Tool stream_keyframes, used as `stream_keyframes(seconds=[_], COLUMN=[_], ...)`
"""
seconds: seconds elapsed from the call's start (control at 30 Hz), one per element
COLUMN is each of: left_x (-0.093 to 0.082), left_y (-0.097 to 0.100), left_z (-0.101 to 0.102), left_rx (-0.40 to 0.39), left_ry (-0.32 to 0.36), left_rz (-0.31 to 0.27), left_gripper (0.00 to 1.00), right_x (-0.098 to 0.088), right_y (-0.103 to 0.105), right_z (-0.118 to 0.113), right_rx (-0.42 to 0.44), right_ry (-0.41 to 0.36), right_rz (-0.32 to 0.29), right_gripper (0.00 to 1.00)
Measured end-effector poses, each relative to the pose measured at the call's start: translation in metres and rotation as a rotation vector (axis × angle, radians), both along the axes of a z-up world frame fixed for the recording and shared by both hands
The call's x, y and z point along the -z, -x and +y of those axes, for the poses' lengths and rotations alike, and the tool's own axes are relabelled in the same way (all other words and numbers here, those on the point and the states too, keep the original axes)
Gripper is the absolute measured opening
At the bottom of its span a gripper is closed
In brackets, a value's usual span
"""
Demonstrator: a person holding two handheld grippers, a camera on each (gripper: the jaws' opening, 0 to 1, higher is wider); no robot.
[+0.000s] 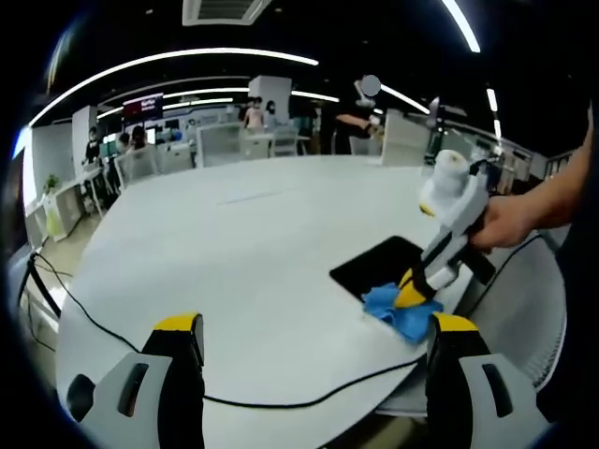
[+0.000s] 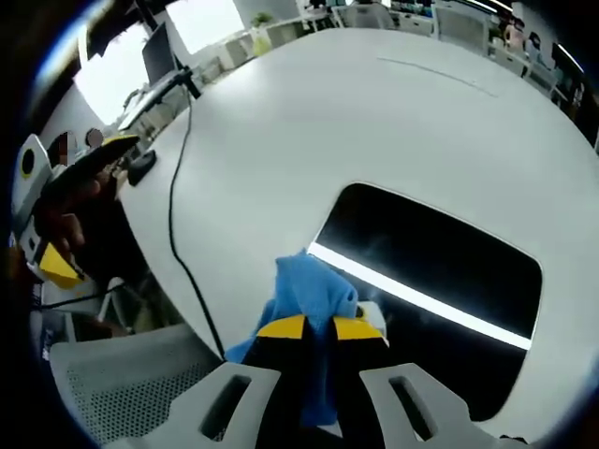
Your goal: Wipe the mirror surface with the cleaning cloth until all visible marks leave the cleaned area.
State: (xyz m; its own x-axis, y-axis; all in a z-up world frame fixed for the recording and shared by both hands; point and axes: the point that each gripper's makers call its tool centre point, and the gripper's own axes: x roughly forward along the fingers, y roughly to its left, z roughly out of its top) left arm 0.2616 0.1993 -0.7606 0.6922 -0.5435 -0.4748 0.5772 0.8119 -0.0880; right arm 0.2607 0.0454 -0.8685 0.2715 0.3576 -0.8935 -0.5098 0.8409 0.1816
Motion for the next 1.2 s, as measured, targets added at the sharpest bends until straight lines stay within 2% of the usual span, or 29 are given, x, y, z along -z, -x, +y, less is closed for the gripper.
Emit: stream_keyframes(seconds=[0.17,0.2,0.23,0.37,0.47,0.67,0.77,1.2], left_x=[0.001,0.002,0.003,0.009,0.01,0.008,0.008,0.01], left_y=[-0.001,0.0,0.001,0.006,0.008,0.006,0.006,0.01], left_z=[0.003,0.003,0.003,0.001,0.003,0.007,0.009,0.01], left_rx=[-0.015,-0.019,-0.019,-0.013,-0.018,-0.026,-0.027,-0.029], left_ry=[0.002,0.007,0.009,0.004,0.007,0.008,0.009,0.009], left_rz=[0.0,0.004,0.006,0.018,0.024,0.02,0.019,0.03], left_gripper=[1.0,1.0,1.0,1.0,1.0,1.0,1.0,1.0], right_x=[-0.001,-0.001,-0.001,0.0,0.0,-0.001,-0.001,-0.001], right_y=[0.001,0.001,0.003,0.001,-0.002,-0.013,-0.022,-0.041], right_z=[0.0,0.0,0.0,0.0,0.0,-0.002,-0.002,0.001], right_rx=[-0.021,-0.08,-0.087,-0.074,-0.013,0.008,0.001,0.002], right_ry=[-0.003,0.005,0.01,0.013,0.007,0.014,0.028,0.036], right_rz=[0.005,-0.014,-0.022,-0.015,0.002,-0.017,-0.046,-0.062], right_gripper=[0.04,0.05,0.05,0.05,0.05,0.04,0.04,0.04])
